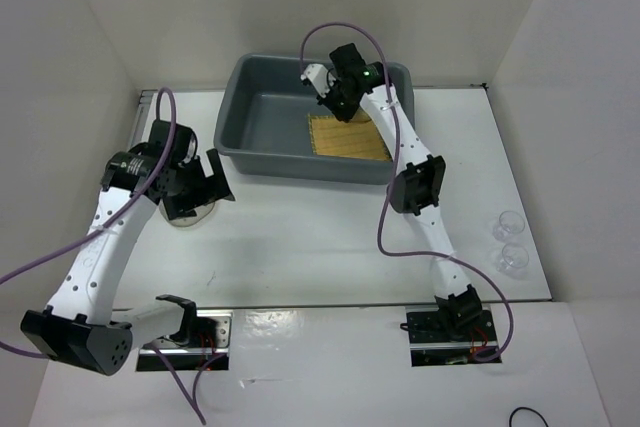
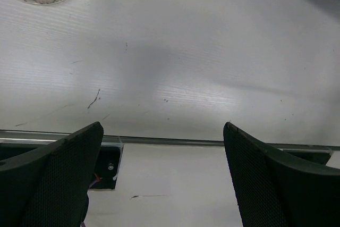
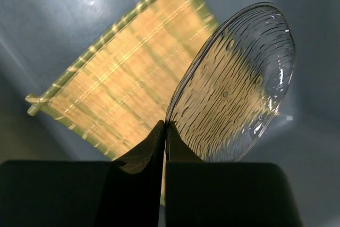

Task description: Place the mixed dishes into the plastic bin

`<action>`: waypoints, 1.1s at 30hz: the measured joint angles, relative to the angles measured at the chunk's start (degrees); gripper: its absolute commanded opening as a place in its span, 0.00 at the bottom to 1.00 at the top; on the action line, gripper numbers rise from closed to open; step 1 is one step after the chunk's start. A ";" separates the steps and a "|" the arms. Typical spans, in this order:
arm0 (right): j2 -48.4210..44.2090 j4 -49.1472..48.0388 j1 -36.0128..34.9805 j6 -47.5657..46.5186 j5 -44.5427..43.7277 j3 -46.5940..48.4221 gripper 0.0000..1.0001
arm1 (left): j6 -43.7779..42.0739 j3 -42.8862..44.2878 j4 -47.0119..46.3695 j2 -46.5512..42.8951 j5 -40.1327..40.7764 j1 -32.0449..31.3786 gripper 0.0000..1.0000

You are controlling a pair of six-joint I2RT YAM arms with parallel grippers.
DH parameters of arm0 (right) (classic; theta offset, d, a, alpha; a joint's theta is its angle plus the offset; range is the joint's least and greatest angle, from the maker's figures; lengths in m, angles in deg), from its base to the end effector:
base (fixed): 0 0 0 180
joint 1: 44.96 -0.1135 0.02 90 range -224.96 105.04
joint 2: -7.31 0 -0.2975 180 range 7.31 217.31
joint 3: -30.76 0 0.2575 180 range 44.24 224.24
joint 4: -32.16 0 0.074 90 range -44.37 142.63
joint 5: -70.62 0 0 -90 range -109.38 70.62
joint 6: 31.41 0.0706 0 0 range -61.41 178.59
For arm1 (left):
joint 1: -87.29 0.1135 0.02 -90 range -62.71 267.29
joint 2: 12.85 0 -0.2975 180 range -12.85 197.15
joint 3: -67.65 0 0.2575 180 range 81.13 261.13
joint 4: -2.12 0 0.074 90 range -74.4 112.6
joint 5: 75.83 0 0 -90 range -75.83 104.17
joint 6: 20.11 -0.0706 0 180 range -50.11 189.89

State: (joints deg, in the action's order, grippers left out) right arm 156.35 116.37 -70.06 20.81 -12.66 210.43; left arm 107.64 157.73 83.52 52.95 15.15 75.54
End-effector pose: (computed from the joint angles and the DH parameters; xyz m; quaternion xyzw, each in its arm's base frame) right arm 0.5238 0.2545 0.2818 -0.5103 0.7995 0.0209 0.3162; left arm 0.2071 -0.0418 0.3693 -0.2181 0.9340 -0.1110 0.2604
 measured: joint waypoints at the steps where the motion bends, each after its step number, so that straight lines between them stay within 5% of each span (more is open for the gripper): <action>1: 0.52 0.55 0.02 0.02 0.24 0.00 0.00 | -0.04 -0.46 -0.37 0.02 -0.76 0.39 1.00; 9: 2.40 3.10 0.00 0.92 1.75 -2.73 0.03 | -1.11 -0.98 -1.01 -0.13 -3.37 3.52 1.00; 15: 3.65 3.15 0.00 2.10 1.51 -2.84 0.27 | -2.25 -1.16 -1.53 -0.13 -4.92 4.87 1.00; 24: 3.74 3.30 0.02 3.37 1.22 -4.76 0.48 | -4.72 -1.46 -1.92 1.18 -5.81 8.04 1.00; 29: -3.69 3.87 -0.33 5.29 0.68 -8.28 0.51 | -5.60 0.81 -2.14 4.52 -5.55 13.16 1.00; 33: -18.56 2.51 -2.49 7.50 -2.40 -15.41 0.57 | -5.92 3.72 -3.45 8.55 -6.03 19.98 1.00</action>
State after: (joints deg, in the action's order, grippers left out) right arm 137.79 118.89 -72.55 28.31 -15.07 195.02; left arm 101.72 161.44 80.07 61.50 9.11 95.52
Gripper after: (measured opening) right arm 0.552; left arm 1.001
